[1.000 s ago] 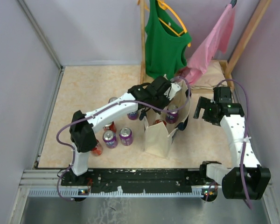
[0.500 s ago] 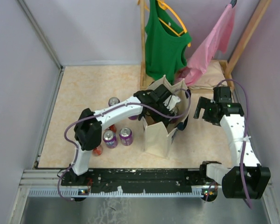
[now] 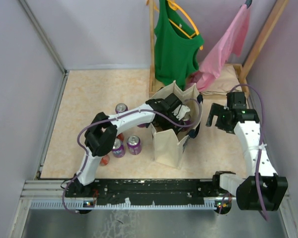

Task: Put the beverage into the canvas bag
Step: Pick up the drink from the canvas bag.

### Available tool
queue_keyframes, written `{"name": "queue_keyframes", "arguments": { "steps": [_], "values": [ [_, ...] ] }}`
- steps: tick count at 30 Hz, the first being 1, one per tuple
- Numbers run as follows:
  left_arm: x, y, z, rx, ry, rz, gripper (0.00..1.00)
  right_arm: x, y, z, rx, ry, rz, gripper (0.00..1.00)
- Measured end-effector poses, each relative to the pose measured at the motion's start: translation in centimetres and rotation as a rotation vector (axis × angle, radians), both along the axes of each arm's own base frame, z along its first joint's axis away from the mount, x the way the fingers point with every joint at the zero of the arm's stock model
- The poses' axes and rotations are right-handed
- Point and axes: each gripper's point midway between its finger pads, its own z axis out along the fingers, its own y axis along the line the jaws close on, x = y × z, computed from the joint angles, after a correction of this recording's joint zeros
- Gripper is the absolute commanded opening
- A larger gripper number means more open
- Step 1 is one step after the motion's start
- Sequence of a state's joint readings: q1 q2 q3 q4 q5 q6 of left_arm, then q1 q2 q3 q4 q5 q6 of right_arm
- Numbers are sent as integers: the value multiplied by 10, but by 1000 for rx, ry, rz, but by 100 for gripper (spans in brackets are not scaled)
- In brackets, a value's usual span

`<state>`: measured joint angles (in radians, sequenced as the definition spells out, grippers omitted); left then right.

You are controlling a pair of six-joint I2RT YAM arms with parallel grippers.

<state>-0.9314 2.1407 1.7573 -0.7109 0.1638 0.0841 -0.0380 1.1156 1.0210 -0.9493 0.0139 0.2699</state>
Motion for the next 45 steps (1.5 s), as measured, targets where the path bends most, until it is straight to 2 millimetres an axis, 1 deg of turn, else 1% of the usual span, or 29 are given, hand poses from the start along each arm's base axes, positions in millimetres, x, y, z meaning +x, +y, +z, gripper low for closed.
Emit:
{"name": "queue_keyframes", "arguments": {
  "steps": [7,16,26,33,35,36,39,41,42,45],
  "values": [
    [-4,-6,-4,-40,25,-25,84,-1,0,0,0,4,0,99],
    [-11,-11,-7,-59,55,-22,76,-3,0,0,-1,10,1,99],
    [-18,-19,-9,-37,10,-18,75,-3,-2,4,-11,7,0,99],
    [-29,-28,-10,-36,-5,-39,66,-5,-2,7,-11,-6,0,99],
    [-31,-31,-11,-37,-8,-47,61,-5,-2,7,-11,-9,0,99],
    [-32,-32,-11,-37,-9,-49,57,-5,-2,7,-11,-9,0,99],
    [-34,-37,-11,-35,-16,-55,31,-5,-2,7,-12,-7,0,99],
    [-34,-38,-12,-31,-23,-55,9,-6,-2,8,-13,-7,-1,99],
    [-34,-38,-12,-29,-28,-54,1,-7,-2,8,-14,-7,-1,99],
    [-33,-39,-13,-25,-39,-51,0,-8,-3,9,-17,-9,-3,99]
  ]
}}
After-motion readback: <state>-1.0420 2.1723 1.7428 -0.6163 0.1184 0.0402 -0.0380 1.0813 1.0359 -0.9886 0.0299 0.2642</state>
